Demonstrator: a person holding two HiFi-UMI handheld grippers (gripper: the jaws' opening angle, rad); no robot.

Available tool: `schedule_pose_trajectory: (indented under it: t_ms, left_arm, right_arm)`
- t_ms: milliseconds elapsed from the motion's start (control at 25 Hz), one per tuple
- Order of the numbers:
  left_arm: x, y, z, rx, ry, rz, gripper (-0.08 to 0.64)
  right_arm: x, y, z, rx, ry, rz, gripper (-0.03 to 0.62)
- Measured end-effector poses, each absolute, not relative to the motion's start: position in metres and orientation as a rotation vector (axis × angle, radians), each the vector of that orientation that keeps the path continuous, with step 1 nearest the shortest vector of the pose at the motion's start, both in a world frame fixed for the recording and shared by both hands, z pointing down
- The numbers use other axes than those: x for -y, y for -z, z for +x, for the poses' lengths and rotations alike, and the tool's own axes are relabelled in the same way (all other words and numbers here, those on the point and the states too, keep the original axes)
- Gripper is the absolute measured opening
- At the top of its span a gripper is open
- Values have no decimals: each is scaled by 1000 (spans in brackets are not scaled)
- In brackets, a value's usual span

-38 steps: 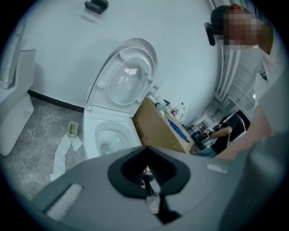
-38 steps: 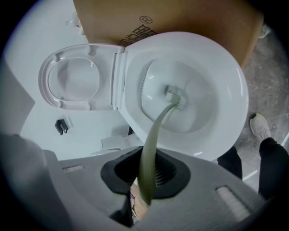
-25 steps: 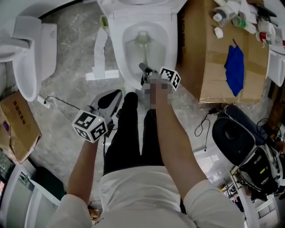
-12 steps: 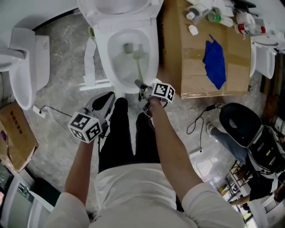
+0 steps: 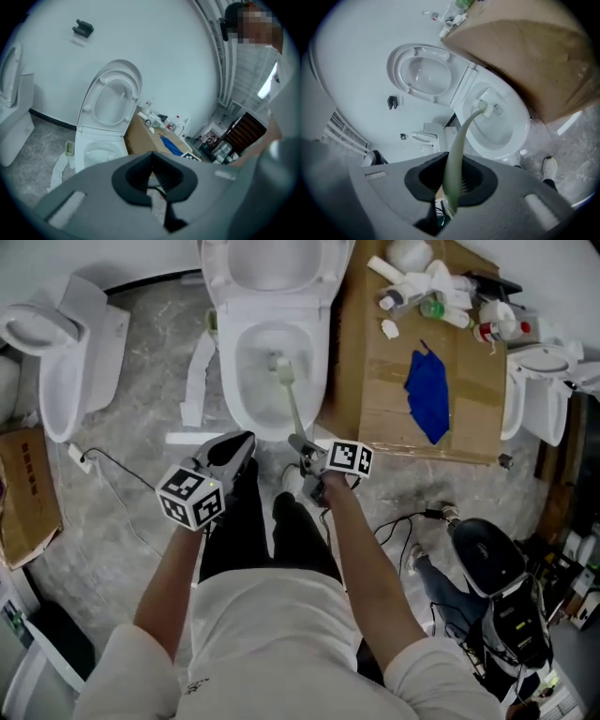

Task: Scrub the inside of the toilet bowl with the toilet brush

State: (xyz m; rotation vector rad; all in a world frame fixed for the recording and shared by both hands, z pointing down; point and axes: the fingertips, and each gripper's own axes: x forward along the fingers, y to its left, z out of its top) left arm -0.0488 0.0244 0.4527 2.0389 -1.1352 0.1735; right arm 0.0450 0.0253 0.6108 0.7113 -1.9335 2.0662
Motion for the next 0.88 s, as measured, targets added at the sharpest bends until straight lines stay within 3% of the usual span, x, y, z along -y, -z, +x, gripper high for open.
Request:
schedule_pose_trajectory:
  t_ms: [880]
  left_arm:
    - [-107, -331, 42, 1175, -164, 2170, -9]
  right_arm:
    - [-120, -440, 136, 2262, -1769, 444, 51]
